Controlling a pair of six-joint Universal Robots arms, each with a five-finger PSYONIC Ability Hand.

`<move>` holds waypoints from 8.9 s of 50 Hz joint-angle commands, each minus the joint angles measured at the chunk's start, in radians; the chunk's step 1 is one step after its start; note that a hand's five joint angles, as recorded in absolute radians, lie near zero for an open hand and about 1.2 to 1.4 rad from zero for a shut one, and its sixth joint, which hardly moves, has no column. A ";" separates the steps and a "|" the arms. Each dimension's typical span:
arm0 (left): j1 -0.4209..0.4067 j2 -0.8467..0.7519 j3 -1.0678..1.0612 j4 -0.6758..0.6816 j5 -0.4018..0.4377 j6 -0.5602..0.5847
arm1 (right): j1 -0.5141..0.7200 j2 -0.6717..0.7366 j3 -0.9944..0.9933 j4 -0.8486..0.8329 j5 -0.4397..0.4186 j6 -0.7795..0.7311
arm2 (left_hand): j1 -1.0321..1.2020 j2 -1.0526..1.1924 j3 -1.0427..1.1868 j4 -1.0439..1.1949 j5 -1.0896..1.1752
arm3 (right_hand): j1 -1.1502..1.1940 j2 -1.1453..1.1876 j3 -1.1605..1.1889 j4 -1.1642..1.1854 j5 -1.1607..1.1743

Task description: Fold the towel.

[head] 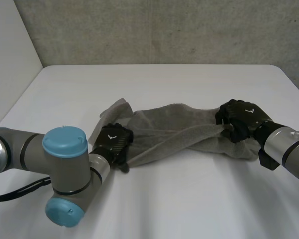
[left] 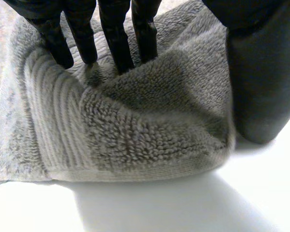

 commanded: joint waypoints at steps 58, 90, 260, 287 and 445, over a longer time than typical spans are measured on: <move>0.125 0.292 -0.172 -0.261 0.027 0.006 | -0.038 -0.050 0.055 0.303 -0.123 -0.539 | 0.641 0.636 -0.042 -0.056 0.703 | 0.092 0.119 -0.051 -0.078 0.068; 0.219 0.393 0.153 0.151 0.211 0.029 | 0.171 -0.002 -0.519 0.003 0.085 -0.335 | 0.727 0.721 -0.042 -0.056 0.788 | 0.092 0.119 -0.051 -0.078 0.068; 0.391 0.111 -0.070 0.061 0.327 0.200 | 0.178 0.084 0.113 -0.158 0.017 -0.357 | -0.313 -0.318 -0.042 -0.056 -0.251 | 0.092 0.119 -0.051 -0.078 0.068; 0.331 -0.010 0.057 0.167 0.324 0.186 | 0.178 0.099 0.112 -0.157 0.017 -0.361 | 0.737 0.732 -0.042 -0.056 0.799 | 0.092 0.119 -0.051 -0.078 0.068; 0.564 0.651 -0.362 -0.465 0.372 0.155 | -0.139 -0.083 -0.103 0.471 -0.040 -0.622 | 0.785 0.780 -0.042 -0.056 0.847 | 0.092 0.119 -0.051 -0.078 0.068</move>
